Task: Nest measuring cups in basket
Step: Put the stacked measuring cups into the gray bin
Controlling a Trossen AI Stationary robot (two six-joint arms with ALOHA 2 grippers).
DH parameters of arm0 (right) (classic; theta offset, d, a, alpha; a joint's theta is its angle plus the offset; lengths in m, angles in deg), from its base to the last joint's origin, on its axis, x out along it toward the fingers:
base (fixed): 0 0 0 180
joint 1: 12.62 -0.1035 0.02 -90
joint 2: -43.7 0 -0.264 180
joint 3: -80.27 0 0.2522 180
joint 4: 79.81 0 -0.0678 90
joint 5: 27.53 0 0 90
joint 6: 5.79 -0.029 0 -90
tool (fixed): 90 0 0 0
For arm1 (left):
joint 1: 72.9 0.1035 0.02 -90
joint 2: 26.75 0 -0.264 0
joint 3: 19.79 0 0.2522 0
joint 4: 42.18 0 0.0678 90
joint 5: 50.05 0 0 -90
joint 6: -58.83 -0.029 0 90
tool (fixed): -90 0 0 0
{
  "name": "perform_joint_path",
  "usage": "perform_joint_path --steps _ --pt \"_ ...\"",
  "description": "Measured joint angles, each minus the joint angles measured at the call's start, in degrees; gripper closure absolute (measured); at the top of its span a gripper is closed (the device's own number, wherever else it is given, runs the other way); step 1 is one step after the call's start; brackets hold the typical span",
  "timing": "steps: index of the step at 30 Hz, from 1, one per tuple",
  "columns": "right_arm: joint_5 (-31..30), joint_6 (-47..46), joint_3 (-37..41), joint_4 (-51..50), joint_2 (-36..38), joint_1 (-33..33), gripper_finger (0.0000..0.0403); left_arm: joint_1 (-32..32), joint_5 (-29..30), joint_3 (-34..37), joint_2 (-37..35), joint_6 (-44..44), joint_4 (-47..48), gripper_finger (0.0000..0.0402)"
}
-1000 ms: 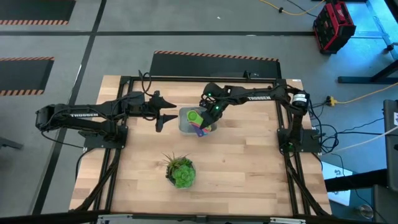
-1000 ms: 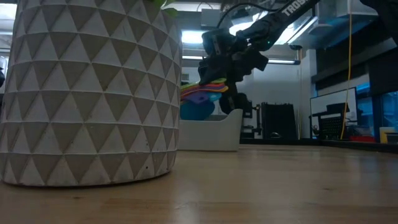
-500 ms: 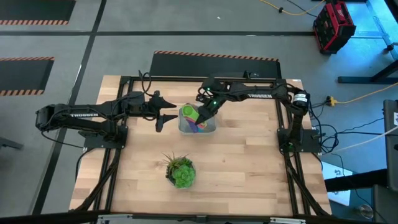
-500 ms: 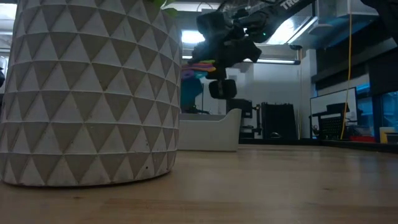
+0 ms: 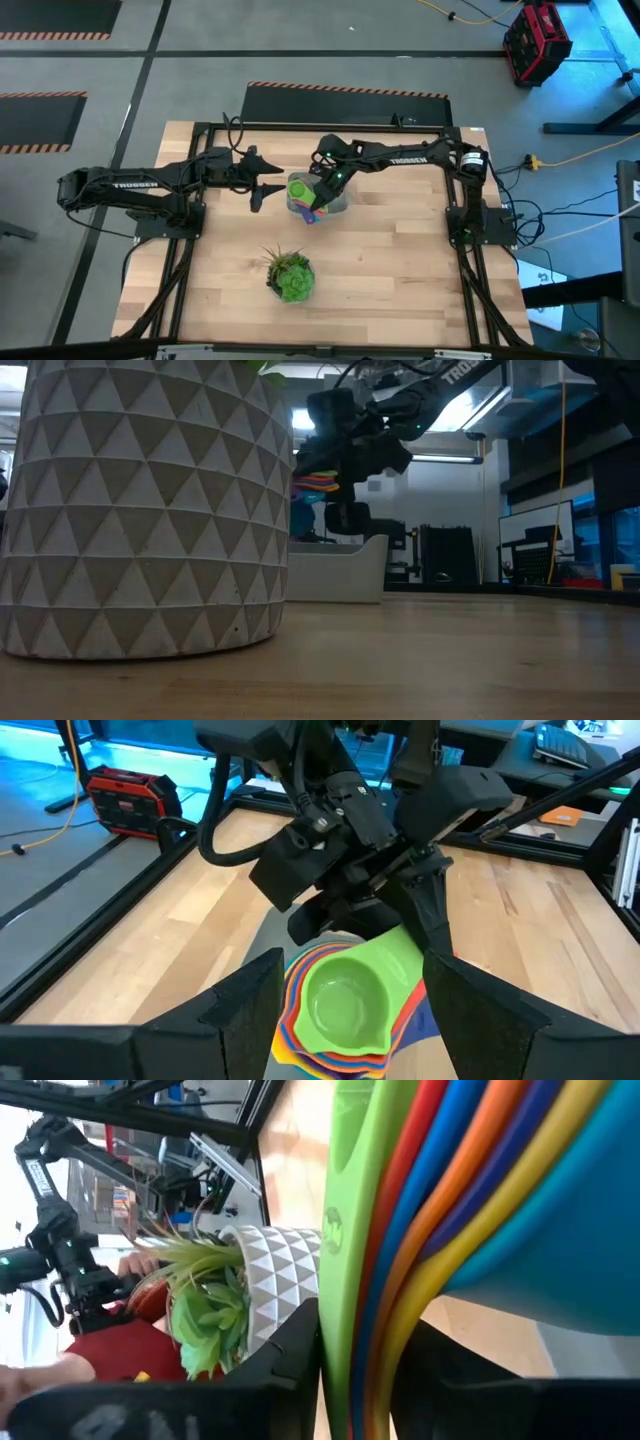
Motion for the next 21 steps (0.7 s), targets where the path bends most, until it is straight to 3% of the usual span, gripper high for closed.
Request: perform_joint_path --steps 21 --pt "2.9 1.9 0.3 0.9 -7.0 0.7 0.0318 0.0 0.0 0.0 0.0 0.0 -0.1 0.0168"
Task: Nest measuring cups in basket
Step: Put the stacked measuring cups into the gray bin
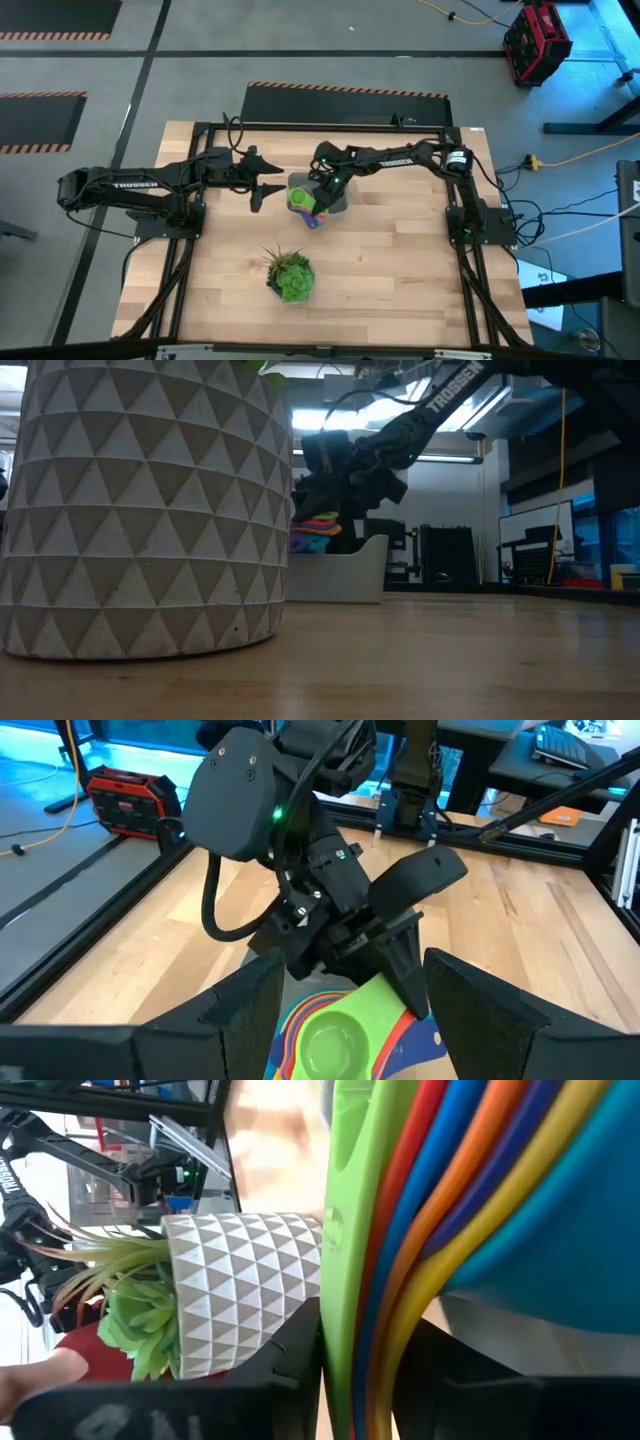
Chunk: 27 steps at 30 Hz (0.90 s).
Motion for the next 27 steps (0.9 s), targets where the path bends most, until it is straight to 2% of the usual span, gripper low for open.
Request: perform_joint_path --steps 6,14,27 --pt "0.2 -0.1 0.0 -0.1 -0.3 0.2 0.0315 0.0 0.0 0.0 0.0 0.0 0.0 0.0168" --pt "0.2 -1.6 0.0 -0.4 -0.3 0.2 0.0280 0.0 0.0 0.0 0.0 0.0 0.0 0.0168" --pt "0.2 -1.6 0.0 -0.5 -0.3 0.2 0.0273 0.0 0.0 0.0 0.0 0.0 0.0 0.0168"
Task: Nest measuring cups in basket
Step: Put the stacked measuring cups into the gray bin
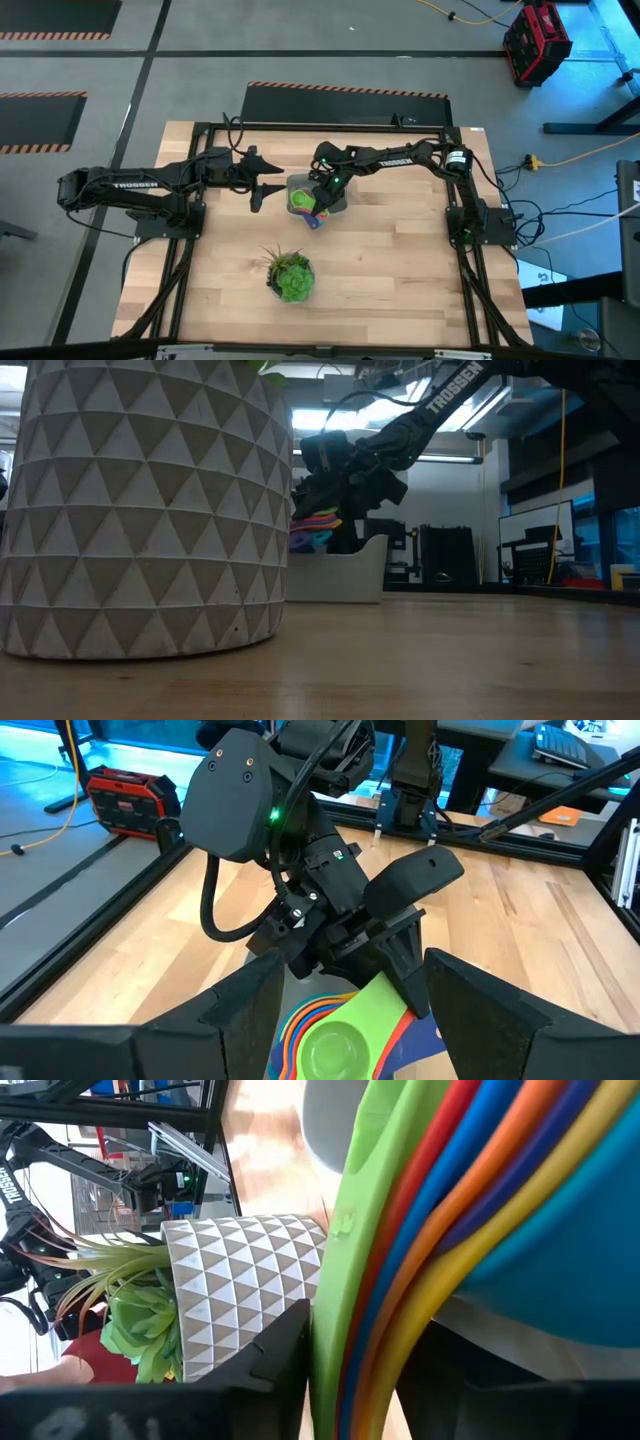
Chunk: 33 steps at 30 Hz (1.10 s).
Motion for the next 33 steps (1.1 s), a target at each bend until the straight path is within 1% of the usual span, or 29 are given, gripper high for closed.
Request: perform_joint_path --steps 17,21,28,33 --pt "-0.1 0.1 0.0 0.0 0.0 0.0 0.0272 0.0 0.0 0.0 0.0 -0.3 0.0 0.0168" --pt "-1.8 0.0 0.0 0.0 0.0 -0.1 0.0272 0.0 0.0 0.0 0.0 -0.4 0.0 0.0168" --pt "-2.0 -2.6 0.0 0.0 0.0 0.0 0.0272 0.0 0.0 0.0 0.0 -0.4 0.0 0.0168" --pt "-3.0 -2.7 0.0 -0.1 0.0 0.0 0.0272 0.0 0.0 0.0 0.0 -0.4 0.0 0.0168"
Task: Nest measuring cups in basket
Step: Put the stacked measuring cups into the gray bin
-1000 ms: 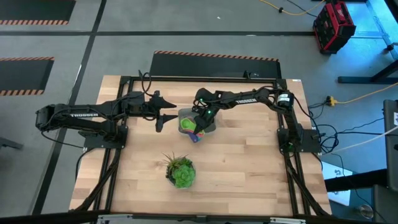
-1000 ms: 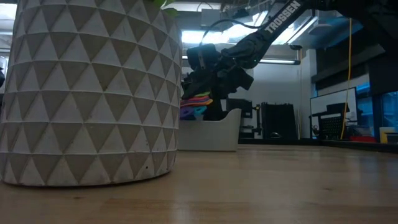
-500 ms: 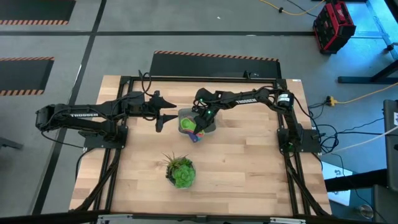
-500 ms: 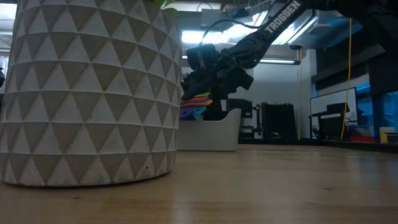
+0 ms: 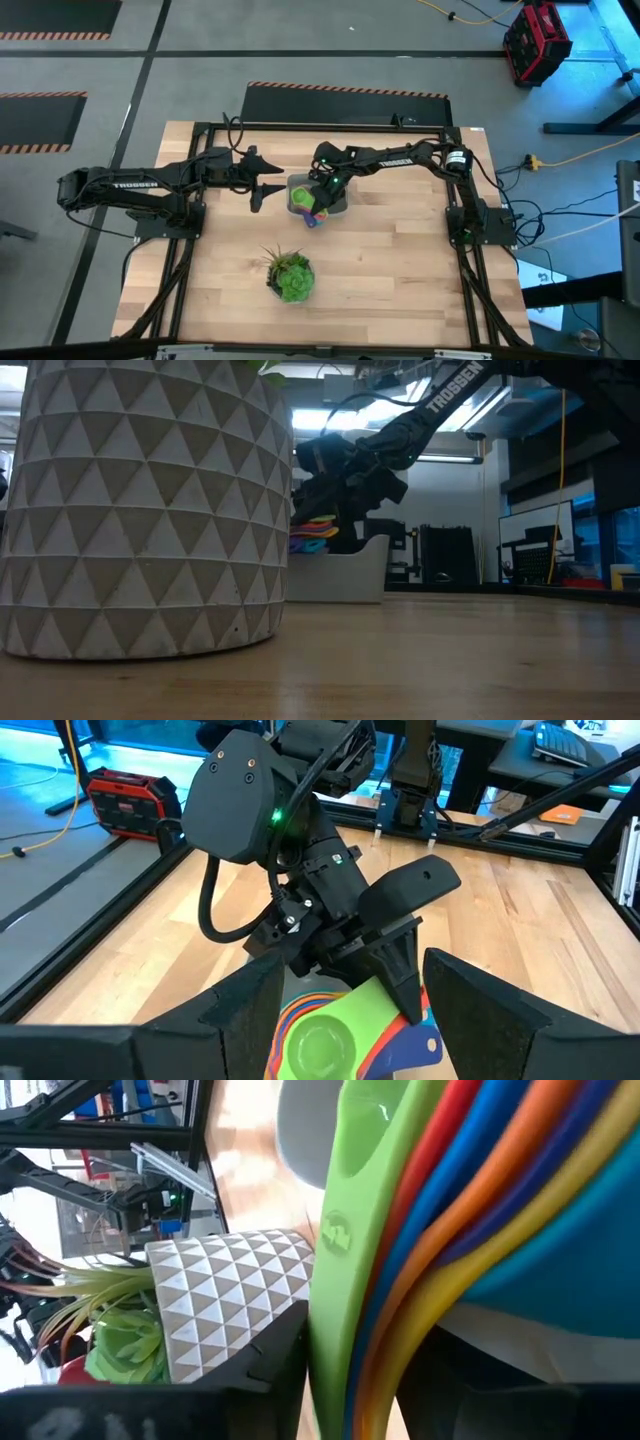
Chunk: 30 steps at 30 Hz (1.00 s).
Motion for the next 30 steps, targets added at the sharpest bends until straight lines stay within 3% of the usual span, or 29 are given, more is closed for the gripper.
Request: perform_joint_path --steps 10,16,24,30 --pt "-0.5 4.1 0.0 0.9 0.0 0.2 0.0263 0.0 0.0 0.0 0.0 0.0 0.0 0.0168" --pt "-0.7 4.9 0.0 0.6 0.0 0.2 0.0236 0.0 0.0 0.0 0.0 0.0 0.0 0.0168" --pt "-1.9 7.2 0.0 -0.3 0.0 0.4 0.0168 0.0 0.0 0.0 0.0 0.0 0.0 0.0168" --pt "-1.7 7.4 0.0 -0.3 0.0 1.3 0.0163 0.0 0.0 0.0 0.0 0.0 0.0 0.0168"
